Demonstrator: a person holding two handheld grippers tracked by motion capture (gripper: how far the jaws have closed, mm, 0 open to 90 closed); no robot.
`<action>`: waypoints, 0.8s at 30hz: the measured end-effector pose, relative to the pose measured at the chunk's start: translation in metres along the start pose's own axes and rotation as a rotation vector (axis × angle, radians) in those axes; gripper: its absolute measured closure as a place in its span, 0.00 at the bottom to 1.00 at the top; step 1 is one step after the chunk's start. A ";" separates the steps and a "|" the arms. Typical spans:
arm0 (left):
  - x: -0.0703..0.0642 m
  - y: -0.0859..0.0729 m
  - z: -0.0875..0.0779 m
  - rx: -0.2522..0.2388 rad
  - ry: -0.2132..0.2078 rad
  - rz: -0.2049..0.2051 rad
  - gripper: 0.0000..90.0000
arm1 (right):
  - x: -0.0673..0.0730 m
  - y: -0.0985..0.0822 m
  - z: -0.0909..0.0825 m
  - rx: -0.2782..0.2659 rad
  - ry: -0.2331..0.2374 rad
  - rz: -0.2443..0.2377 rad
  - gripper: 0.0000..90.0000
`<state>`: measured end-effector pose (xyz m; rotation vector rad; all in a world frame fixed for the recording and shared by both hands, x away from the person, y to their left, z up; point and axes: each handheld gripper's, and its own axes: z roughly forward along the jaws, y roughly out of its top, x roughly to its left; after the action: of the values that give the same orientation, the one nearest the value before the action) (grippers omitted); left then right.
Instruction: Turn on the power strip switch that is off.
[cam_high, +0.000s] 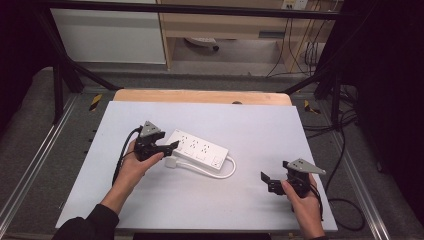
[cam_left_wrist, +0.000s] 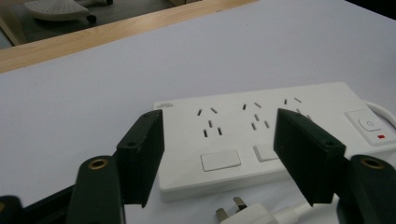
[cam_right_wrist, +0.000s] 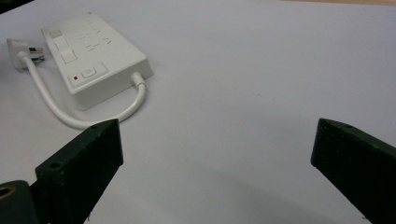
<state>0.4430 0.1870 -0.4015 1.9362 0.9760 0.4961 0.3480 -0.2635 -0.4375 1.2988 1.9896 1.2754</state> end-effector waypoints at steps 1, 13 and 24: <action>0.000 0.000 0.001 0.003 -0.001 0.000 0.41 | 0.000 0.000 0.000 0.001 0.001 0.000 0.03; -0.002 -0.003 0.006 0.007 -0.028 -0.006 0.63 | -0.001 0.000 -0.001 0.000 0.001 0.002 0.03; -0.003 -0.008 0.014 0.031 -0.056 -0.013 0.78 | -0.001 0.000 -0.001 -0.003 -0.005 0.000 0.03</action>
<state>0.4472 0.1795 -0.4153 1.9597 0.9653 0.4197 0.3475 -0.2646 -0.4367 1.2990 1.9833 1.2729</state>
